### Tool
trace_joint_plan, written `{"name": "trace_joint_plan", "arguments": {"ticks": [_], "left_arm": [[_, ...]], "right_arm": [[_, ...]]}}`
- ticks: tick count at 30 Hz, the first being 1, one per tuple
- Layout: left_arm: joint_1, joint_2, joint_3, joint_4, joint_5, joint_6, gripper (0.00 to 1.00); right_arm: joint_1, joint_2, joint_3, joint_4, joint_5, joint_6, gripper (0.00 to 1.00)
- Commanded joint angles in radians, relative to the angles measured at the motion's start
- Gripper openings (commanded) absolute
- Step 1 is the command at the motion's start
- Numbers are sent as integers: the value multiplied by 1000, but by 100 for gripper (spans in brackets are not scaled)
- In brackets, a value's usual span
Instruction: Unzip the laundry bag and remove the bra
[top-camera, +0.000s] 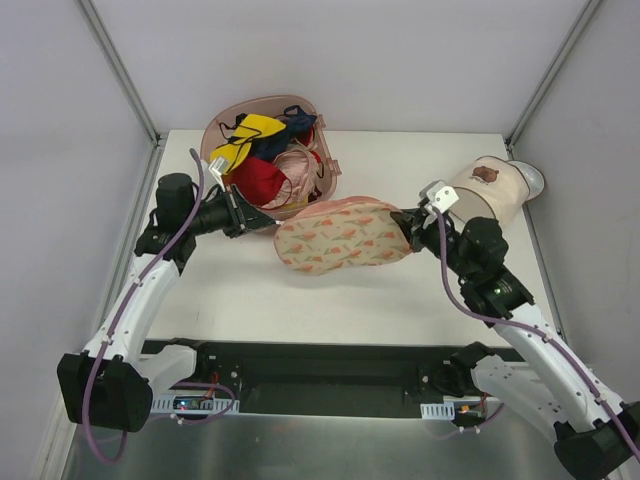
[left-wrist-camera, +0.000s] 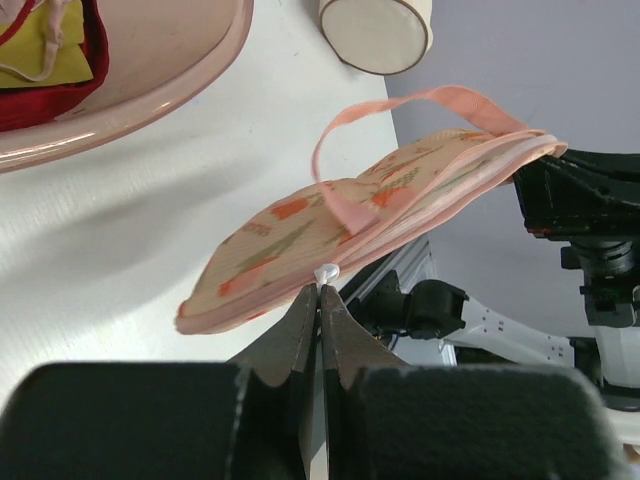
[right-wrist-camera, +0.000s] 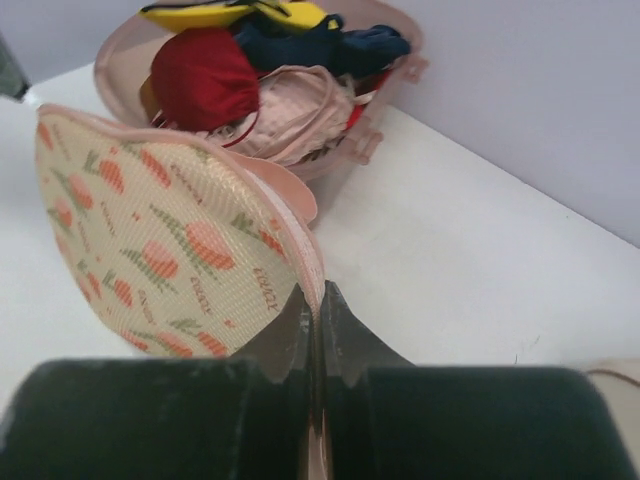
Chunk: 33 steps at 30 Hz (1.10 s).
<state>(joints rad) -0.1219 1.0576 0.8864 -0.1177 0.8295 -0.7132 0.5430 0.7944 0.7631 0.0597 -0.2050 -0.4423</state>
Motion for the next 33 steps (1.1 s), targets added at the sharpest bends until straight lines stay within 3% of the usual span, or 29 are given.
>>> {"name": "trace_joint_plan", "arguments": {"ticks": [1, 10, 23, 27, 32, 33], "left_arm": [[18, -31, -17, -20, 7, 29, 0], [16, -41, -150, 0, -15, 12, 0], [-12, -74, -385, 47, 8, -9, 0], [-12, -106, -371, 47, 5, -5, 0], [-19, -120, -230, 46, 3, 9, 0], [-24, -117, -206, 46, 2, 18, 6]], "right_arm": [[-43, -55, -60, 198, 246, 198, 1], [-71, -92, -219, 423, 510, 531, 1], [-94, -14, -211, 474, 515, 610, 1], [-97, 2, -186, 474, 417, 542, 1], [-97, 28, -116, 376, 106, 447, 1], [-97, 29, -88, 352, 63, 414, 1]]}}
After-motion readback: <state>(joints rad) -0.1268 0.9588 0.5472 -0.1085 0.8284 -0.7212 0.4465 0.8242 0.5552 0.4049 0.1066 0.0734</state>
